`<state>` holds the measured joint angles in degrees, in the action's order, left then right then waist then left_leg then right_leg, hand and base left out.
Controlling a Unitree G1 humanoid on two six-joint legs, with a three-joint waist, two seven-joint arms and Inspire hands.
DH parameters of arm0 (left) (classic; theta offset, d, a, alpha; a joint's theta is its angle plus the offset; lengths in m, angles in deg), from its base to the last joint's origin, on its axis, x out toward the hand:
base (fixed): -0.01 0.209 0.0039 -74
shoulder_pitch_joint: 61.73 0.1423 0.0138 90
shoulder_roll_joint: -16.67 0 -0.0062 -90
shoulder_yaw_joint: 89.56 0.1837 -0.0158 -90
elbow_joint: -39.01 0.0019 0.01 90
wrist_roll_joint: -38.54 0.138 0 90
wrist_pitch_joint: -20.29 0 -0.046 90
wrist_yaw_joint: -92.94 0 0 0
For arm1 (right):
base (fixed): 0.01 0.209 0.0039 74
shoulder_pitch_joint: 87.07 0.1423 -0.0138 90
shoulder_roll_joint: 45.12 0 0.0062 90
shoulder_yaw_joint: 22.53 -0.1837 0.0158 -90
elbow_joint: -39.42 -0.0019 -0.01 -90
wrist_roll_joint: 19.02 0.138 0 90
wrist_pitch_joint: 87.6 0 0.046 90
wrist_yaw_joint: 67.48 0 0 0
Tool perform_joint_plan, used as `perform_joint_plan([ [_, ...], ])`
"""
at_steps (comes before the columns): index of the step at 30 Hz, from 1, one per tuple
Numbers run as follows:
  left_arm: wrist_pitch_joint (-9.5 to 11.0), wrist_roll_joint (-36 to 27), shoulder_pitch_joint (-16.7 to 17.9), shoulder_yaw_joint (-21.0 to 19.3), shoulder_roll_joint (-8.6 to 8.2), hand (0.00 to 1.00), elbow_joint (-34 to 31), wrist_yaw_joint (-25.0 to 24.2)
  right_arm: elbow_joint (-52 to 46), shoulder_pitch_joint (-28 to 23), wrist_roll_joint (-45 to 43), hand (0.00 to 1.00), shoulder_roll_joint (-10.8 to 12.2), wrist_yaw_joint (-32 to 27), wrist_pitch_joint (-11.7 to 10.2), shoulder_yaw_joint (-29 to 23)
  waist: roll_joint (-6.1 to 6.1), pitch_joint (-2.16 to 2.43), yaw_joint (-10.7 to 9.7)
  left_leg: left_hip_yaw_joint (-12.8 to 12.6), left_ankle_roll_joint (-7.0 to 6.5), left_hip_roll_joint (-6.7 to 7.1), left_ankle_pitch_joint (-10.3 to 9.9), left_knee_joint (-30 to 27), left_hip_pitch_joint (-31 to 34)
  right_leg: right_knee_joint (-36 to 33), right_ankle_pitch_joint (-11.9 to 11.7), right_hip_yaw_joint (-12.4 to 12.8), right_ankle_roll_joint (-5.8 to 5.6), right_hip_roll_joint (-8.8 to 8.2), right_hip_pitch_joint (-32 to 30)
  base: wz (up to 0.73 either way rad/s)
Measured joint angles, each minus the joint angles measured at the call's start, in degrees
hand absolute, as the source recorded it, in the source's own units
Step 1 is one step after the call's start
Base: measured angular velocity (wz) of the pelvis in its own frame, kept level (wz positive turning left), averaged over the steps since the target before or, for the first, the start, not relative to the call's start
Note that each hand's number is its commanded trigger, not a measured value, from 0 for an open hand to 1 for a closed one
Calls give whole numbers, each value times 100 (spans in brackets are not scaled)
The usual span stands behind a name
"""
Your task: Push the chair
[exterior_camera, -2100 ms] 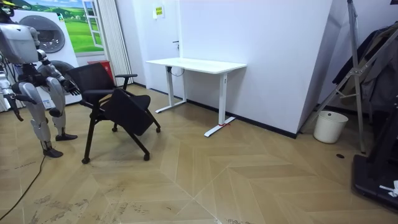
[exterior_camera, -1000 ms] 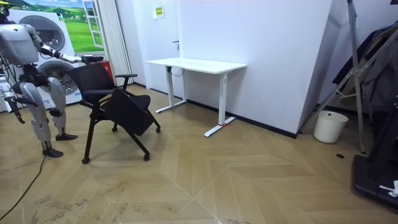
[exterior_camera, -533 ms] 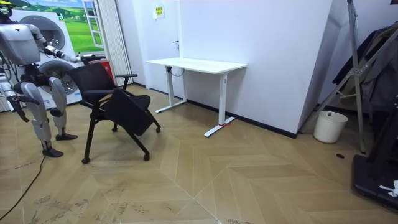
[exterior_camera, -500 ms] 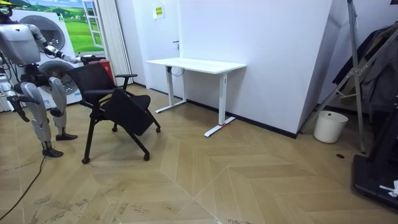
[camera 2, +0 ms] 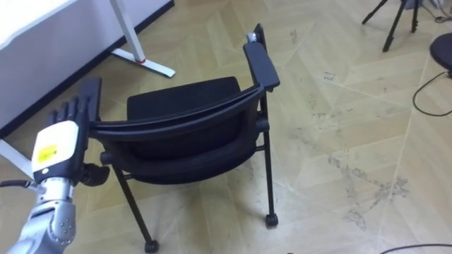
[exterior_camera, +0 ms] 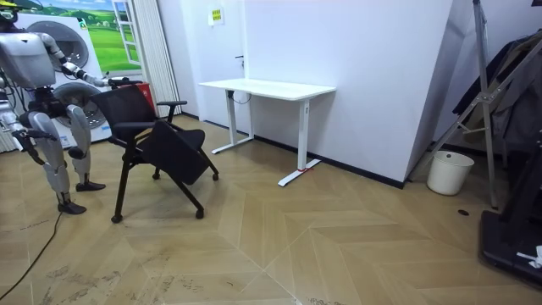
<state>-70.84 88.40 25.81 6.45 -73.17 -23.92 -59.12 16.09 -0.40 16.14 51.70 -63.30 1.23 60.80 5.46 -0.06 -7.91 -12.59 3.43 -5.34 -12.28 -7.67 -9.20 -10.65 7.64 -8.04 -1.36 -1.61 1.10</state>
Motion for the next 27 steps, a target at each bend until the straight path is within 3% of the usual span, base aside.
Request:
perform_joint_plan([
  [13, -95, 347, -4, 5, 0, 0, -76, -78, 30, 10, 108, 0, 43, 72, 6, 91, 41, -12, -7, -31, 0, -2, 0, 0, -4, 0, -1, 7, -1, -2, -1, 0],
  [20, -110, 493, -93, 385, 24, 0, -77, -228, 32, 44, 158, 0, 33, 75, 7, 316, 118, -56, -23, -43, 0, 1, 0, -1, -6, -25, -1, 82, -1, 2, -31, -2],
  [27, -140, 493, -181, 390, 41, 0, -77, -396, 32, 85, 160, 0, 31, 62, 7, 319, 153, -57, -135, -142, 0, 6, 0, -1, -5, -100, -1, 202, -1, 14, -128, -10],
])
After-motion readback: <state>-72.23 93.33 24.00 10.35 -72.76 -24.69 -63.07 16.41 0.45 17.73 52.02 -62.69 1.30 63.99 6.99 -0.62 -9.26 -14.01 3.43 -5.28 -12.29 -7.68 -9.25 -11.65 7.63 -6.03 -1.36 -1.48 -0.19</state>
